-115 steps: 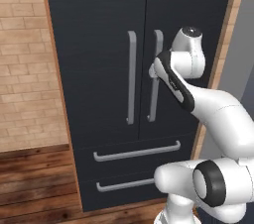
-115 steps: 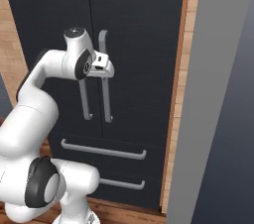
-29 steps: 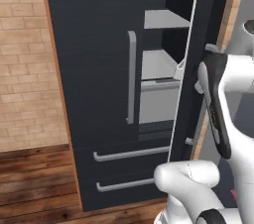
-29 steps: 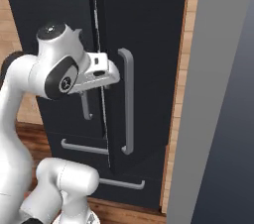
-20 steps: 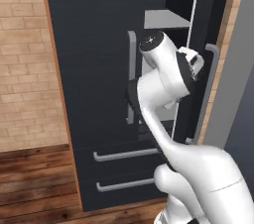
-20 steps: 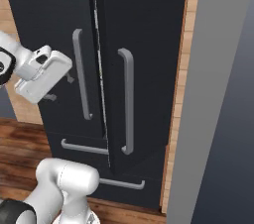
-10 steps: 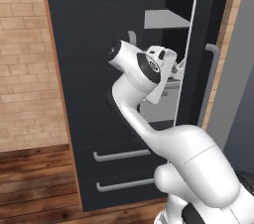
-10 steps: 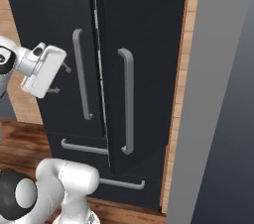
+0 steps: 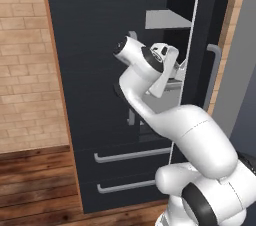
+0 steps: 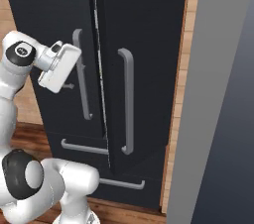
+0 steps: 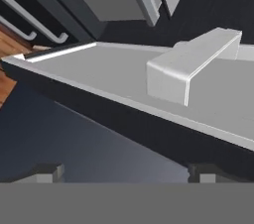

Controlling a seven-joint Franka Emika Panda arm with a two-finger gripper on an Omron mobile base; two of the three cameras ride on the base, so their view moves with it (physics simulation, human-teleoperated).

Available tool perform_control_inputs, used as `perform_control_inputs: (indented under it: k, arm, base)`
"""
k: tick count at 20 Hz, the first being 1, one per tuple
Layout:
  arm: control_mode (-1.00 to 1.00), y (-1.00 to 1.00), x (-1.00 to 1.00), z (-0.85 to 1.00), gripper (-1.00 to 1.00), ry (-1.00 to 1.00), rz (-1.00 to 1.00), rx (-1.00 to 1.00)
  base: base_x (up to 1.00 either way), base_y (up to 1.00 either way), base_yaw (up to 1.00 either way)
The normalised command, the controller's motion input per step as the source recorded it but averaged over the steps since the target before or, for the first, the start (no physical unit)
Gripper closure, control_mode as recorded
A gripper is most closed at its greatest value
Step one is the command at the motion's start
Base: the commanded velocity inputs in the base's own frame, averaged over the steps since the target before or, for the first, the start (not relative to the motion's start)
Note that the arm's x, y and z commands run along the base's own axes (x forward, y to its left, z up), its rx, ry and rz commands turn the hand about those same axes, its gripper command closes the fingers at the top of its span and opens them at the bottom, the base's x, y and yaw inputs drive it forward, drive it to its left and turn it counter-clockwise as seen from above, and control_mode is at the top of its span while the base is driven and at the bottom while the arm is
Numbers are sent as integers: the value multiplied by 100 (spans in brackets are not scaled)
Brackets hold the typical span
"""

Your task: Retrieve the butter from the fridge and place it on a plate on the dining table. Then retrieve the butter knife by the fridge and place it near the plate.

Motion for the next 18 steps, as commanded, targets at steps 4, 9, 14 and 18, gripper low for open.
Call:
perform_control_inputs:
  k: [4, 9, 14, 18]
  arm:
    - [-100, -31, 39, 0, -100, 2, 0, 0]
    - [-100, -33, 28, 0, -100, 0, 0, 0]
    - [-100, -38, 6, 0, -100, 0, 0, 0]
    - [-100, -40, 0, 0, -100, 0, 0, 0]
  base:
    - [0, 0, 0]
    - [0, 0, 0]
    - [0, 0, 0]
    - [0, 0, 0]
